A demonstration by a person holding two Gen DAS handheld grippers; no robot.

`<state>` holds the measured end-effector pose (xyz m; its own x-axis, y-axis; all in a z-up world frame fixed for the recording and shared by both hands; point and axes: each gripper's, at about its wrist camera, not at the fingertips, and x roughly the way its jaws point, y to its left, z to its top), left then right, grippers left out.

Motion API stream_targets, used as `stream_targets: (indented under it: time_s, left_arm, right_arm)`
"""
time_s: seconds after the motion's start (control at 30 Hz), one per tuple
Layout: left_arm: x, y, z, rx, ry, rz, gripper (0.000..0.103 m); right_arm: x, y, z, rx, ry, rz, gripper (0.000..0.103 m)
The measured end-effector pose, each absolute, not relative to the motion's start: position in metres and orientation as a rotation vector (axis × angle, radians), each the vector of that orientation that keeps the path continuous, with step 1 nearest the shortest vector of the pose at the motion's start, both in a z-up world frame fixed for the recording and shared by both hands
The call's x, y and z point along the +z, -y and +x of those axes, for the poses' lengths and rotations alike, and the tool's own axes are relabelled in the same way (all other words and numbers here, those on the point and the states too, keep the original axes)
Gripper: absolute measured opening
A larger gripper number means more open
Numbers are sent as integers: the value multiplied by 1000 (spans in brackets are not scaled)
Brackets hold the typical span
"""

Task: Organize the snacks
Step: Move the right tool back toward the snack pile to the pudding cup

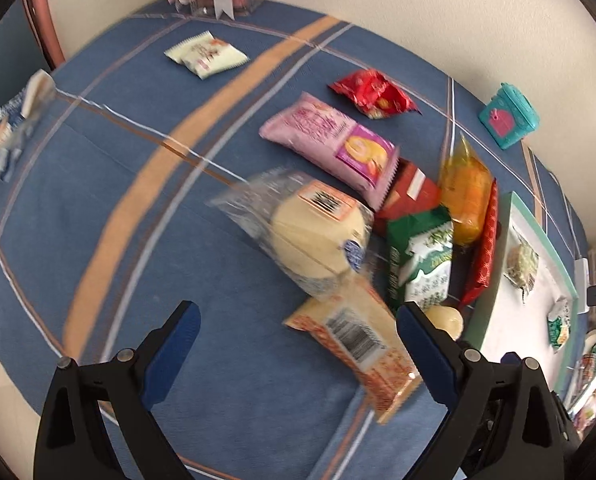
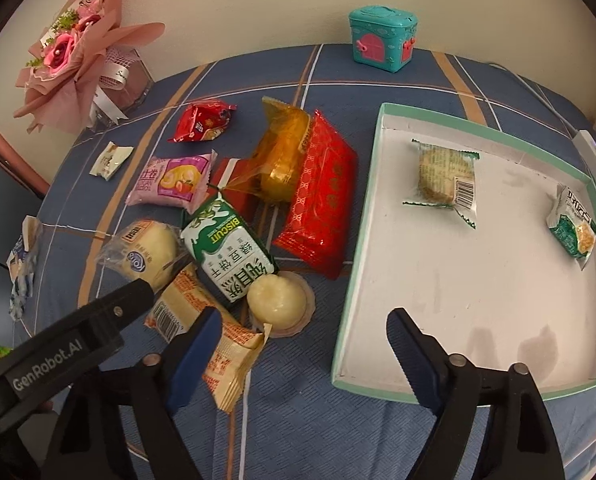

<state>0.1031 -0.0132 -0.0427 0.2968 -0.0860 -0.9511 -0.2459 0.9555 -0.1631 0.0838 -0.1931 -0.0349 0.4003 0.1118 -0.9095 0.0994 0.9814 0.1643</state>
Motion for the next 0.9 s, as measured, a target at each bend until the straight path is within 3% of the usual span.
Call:
stream_targets:
  time_s: [0.9]
  left_arm:
    - [-78, 30, 105, 57, -1375, -353, 98]
  right_arm:
    - [-39, 228, 79, -88, -1188, 225, 81]
